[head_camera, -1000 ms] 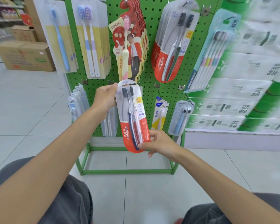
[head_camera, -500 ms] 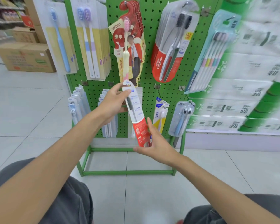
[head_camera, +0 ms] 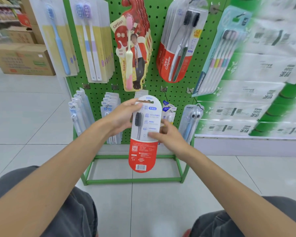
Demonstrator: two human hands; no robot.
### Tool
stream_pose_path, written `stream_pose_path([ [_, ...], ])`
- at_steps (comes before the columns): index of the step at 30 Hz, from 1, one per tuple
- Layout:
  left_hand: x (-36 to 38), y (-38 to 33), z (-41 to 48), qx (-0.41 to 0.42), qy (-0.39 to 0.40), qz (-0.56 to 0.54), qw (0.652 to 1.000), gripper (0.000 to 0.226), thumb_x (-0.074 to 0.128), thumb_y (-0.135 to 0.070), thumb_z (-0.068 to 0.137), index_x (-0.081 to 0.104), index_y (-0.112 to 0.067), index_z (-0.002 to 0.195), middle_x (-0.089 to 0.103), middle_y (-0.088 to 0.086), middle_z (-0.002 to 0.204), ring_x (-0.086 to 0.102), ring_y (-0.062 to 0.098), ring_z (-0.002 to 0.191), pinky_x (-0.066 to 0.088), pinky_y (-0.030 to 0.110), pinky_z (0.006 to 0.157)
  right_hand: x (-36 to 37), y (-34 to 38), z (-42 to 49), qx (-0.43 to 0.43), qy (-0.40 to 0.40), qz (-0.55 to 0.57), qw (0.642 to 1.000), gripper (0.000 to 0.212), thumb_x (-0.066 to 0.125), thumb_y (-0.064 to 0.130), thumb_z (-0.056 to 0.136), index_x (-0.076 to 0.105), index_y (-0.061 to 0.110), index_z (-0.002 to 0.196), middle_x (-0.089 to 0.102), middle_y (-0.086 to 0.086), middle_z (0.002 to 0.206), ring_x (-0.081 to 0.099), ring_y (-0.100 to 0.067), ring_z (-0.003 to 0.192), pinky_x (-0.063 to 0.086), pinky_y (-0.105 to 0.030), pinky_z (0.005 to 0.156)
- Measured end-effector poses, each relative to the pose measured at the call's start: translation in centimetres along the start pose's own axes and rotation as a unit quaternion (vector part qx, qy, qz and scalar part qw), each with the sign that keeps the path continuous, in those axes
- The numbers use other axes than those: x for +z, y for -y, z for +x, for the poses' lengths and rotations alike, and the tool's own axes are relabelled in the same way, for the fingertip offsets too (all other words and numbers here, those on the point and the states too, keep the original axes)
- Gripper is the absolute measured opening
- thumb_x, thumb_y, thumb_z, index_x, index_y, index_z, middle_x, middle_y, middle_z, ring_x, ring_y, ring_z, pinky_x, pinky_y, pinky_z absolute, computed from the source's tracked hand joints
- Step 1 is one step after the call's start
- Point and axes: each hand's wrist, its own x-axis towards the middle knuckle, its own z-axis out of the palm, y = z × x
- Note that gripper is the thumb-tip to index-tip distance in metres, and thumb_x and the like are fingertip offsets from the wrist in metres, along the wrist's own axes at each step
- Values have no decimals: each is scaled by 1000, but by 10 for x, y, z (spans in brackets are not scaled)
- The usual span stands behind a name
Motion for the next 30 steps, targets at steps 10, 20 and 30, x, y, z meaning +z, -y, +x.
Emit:
stream_pose_path([
  [10, 9, 8, -1, -27, 74, 13, 997, 29, 41, -24, 105, 60, -20, 127, 71, 9, 118, 65, 25, 115, 50, 50, 98, -31, 36, 9, -65, -79, 34, 994, 6, 67, 16, 91, 67, 11, 93, 73, -9, 99, 68, -10, 82, 54, -21, 69],
  [20, 9, 2, 2, 6, -15, -112, 994, 26, 47, -20, 103, 67, -11, 118, 72, 7, 106, 66, 22, 97, 55, 39, 88, 5, 27, 2, -160, -81, -262, 948, 66, 59, 34, 95, 29, 15, 151, 40, 5, 145, 36, -6, 132, 29, -22, 109],
  [30, 7, 0, -1, -4, -10, -138, 990, 33, 58, -9, 97, 59, -13, 130, 66, 6, 113, 61, 24, 109, 61, 41, 79, 1, 29, 2, -117, 0, -103, 988, 50, 37, 27, 97, 40, 29, 147, 48, 28, 139, 45, 6, 125, 37, -37, 112],
])
